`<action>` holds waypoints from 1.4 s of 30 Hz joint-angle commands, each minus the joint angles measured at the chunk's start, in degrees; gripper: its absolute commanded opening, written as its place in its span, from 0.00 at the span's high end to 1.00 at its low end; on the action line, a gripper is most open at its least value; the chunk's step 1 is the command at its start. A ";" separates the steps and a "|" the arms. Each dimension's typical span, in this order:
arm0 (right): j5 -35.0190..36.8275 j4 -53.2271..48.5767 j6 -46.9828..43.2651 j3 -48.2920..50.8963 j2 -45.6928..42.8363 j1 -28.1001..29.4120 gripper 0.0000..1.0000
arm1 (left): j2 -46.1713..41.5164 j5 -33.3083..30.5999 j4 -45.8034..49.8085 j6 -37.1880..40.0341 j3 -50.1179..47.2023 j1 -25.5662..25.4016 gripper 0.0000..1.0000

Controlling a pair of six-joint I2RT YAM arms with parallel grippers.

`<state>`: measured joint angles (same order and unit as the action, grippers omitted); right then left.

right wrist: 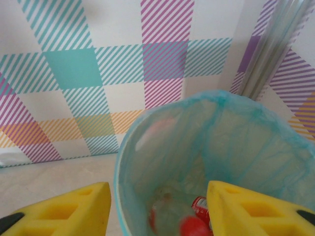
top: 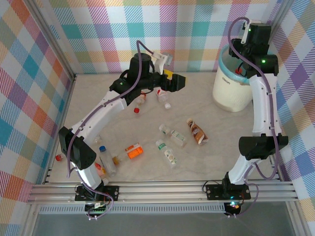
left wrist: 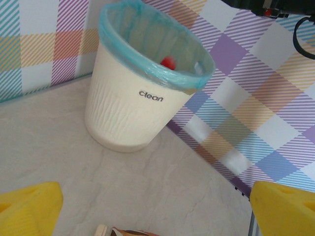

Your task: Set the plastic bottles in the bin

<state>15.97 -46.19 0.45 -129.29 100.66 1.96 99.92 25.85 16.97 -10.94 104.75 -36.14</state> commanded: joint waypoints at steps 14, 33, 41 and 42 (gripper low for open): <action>5.54 -14.36 3.42 -10.51 5.66 7.45 0.37 | 1.02 -6.45 6.46 -0.75 -0.99 -0.66 0.03; 23.67 -0.90 -0.93 6.35 6.78 13.57 0.31 | -1.58 -6.93 9.37 -0.83 -4.91 0.54 0.04; 24.19 1.39 -0.98 13.12 4.99 12.02 0.31 | -0.64 -5.33 9.48 -2.13 -4.91 1.31 0.04; 24.16 1.53 -1.24 13.66 4.94 11.93 0.31 | -0.57 -5.14 9.42 -2.40 -4.91 1.34 0.04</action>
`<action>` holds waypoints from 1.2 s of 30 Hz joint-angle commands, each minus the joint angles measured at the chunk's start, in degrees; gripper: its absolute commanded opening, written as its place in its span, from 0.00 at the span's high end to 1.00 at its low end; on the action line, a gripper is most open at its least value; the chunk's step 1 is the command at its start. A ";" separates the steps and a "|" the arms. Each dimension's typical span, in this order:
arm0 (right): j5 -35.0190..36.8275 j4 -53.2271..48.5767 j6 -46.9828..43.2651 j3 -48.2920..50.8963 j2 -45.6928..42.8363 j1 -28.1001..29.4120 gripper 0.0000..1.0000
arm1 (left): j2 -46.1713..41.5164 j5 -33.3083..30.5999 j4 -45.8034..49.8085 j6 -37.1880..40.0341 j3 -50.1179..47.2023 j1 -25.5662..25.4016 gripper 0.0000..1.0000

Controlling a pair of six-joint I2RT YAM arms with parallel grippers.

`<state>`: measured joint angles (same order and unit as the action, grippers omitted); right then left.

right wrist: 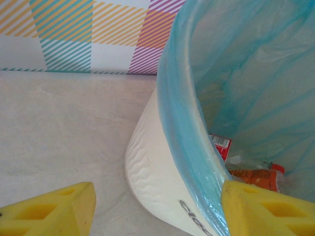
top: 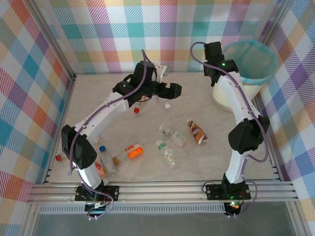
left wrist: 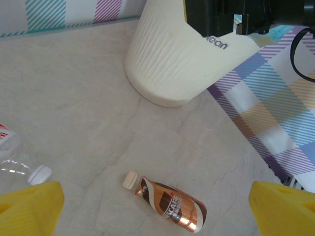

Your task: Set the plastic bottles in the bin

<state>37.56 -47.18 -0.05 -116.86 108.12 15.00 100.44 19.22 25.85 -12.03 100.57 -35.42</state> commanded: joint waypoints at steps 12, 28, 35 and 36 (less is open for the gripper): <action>1.90 6.63 -2.57 1.58 -6.10 -0.82 0.33 | -0.56 2.75 -0.44 -2.99 -1.08 0.82 0.04; 0.41 2.64 -1.78 4.00 -2.85 -2.79 0.38 | -0.44 3.28 -0.18 -3.45 -2.13 1.14 0.04; -4.80 0.12 -1.44 3.34 -0.86 -3.57 0.44 | -0.60 3.28 0.27 -3.47 -2.93 1.41 0.04; -5.46 -0.08 -1.44 3.28 -0.52 -3.58 0.45 | -0.67 3.20 0.33 -3.50 -3.01 1.50 0.05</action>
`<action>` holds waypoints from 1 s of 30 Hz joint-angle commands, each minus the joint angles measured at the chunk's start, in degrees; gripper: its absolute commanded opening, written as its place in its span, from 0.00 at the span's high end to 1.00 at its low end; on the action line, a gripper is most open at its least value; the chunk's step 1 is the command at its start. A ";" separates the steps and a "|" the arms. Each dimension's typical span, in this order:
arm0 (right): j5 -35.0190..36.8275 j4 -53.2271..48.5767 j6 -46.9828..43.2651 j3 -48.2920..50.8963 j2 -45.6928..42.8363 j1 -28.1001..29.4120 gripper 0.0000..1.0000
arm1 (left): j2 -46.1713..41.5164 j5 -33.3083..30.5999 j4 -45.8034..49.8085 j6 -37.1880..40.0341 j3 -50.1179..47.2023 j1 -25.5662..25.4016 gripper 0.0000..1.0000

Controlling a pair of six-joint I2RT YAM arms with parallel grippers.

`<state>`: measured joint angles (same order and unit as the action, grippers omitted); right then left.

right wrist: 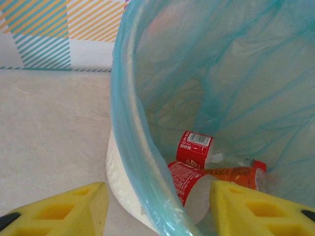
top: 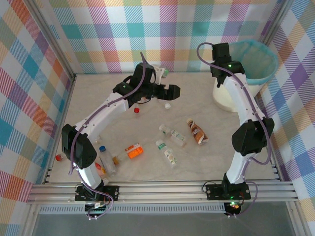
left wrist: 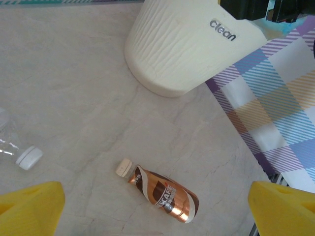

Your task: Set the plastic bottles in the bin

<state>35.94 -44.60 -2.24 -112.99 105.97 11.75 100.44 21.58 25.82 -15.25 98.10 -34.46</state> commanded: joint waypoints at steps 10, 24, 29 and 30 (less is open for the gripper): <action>-9.41 -3.64 -2.18 -2.97 3.71 -0.52 0.57 | -0.69 0.83 0.97 -0.30 -0.46 0.97 0.05; -15.91 -8.13 -5.80 -7.10 6.75 -1.68 0.71 | -0.18 0.21 1.81 -0.75 0.64 1.23 0.05; -16.57 -10.51 -5.00 -9.34 8.01 -2.40 0.73 | 0.52 0.04 2.61 -0.71 2.02 1.23 0.05; -17.05 -11.06 -4.73 -9.70 8.24 -2.60 0.74 | 0.63 0.03 2.78 -0.74 2.30 1.23 0.05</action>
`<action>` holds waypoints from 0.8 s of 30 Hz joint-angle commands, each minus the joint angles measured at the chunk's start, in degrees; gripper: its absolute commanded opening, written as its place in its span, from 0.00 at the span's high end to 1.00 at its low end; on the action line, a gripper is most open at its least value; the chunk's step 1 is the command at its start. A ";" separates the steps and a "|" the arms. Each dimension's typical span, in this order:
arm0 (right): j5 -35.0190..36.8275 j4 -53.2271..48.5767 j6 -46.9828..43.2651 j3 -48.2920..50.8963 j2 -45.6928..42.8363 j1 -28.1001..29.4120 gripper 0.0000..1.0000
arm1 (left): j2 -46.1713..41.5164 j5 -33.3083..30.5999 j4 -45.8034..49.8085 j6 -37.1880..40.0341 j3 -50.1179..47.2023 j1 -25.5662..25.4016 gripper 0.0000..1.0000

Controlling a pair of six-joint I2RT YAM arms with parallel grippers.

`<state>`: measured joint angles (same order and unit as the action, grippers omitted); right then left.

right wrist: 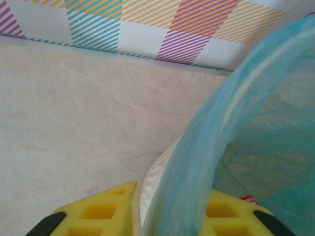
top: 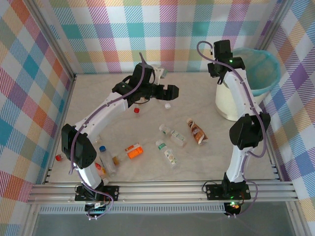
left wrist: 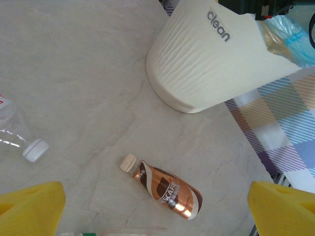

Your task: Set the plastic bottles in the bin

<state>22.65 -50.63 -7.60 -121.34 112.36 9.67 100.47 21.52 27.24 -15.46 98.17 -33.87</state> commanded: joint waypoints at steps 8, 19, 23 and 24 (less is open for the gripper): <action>-8.53 -5.96 1.53 -3.16 0.60 -0.62 0.98 | 0.38 -0.89 2.54 -0.58 2.99 0.71 0.05; -22.65 -5.55 7.55 -8.96 1.77 3.35 1.00 | -3.68 -6.74 7.36 -0.52 1.05 2.96 0.05; -23.75 -5.62 7.58 -12.21 4.62 5.75 1.00 | -6.57 -8.08 7.60 -0.45 -2.57 4.22 0.05; -23.73 -5.66 7.48 -12.78 5.32 6.32 1.00 | -7.29 -8.54 7.65 -0.36 -3.50 4.53 0.05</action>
<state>5.26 -58.41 -1.45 -130.85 116.31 14.04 97.17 14.85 33.26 -15.64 96.51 -30.35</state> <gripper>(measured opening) 0.100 0.952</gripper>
